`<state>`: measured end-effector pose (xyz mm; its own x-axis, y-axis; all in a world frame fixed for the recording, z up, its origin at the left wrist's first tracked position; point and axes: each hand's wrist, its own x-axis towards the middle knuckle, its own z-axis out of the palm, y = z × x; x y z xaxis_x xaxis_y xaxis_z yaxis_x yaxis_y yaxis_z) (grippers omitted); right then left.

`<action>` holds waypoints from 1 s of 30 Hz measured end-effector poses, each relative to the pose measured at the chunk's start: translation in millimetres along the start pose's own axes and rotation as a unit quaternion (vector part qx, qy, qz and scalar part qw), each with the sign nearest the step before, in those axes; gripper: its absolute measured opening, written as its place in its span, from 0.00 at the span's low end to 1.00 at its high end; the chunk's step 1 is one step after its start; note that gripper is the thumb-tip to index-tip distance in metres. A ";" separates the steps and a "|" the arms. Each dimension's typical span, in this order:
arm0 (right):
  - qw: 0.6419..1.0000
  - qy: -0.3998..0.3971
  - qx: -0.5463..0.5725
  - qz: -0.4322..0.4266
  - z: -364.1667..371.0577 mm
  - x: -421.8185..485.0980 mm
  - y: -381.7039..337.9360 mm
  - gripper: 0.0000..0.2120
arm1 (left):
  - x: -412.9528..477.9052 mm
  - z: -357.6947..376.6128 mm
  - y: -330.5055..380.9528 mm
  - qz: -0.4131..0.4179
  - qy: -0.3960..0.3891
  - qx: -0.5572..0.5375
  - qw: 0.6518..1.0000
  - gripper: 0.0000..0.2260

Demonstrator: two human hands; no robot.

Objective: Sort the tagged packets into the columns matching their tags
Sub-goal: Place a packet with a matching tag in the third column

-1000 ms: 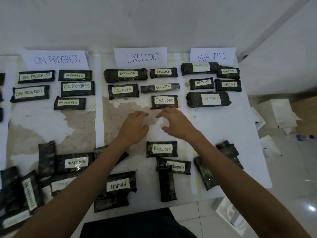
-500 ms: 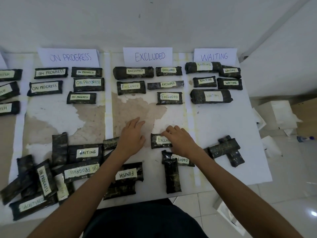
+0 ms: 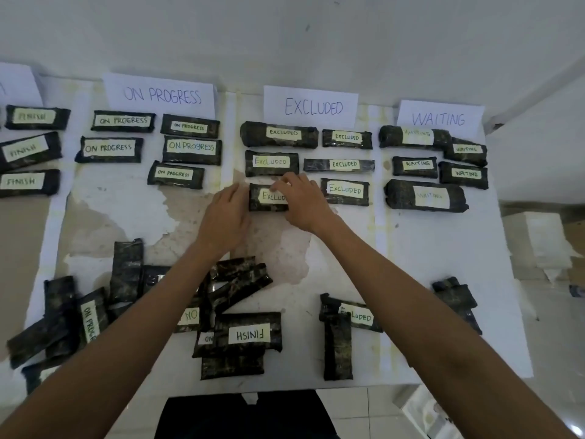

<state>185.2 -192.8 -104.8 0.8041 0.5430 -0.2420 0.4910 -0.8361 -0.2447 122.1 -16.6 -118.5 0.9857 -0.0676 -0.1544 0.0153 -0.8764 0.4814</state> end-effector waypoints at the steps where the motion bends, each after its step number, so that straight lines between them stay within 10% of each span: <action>1: 1.000 -0.005 0.002 0.000 1.8 4.4 -0.5 0.25 | 3.4 1.0 -3.4 0.000 -0.008 0.010 1.000 0.26; 21: 0.993 -0.002 0.119 0.015 2.2 -49.0 -5.4 0.25 | -52.5 1.1 27.4 0.001 0.015 -0.003 1.000 0.24; 30: 0.972 -0.025 0.107 0.207 26.9 -187.0 -37.5 0.24 | -134.7 37.2 63.4 0.037 -0.033 -0.045 0.998 0.22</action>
<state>7.4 -260.9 -75.5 0.8977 0.1711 -0.4060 0.0433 -0.9514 -0.3050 -16.0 -80.8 -99.3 0.9715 -0.1638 -0.1714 -0.0382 -0.8218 0.5686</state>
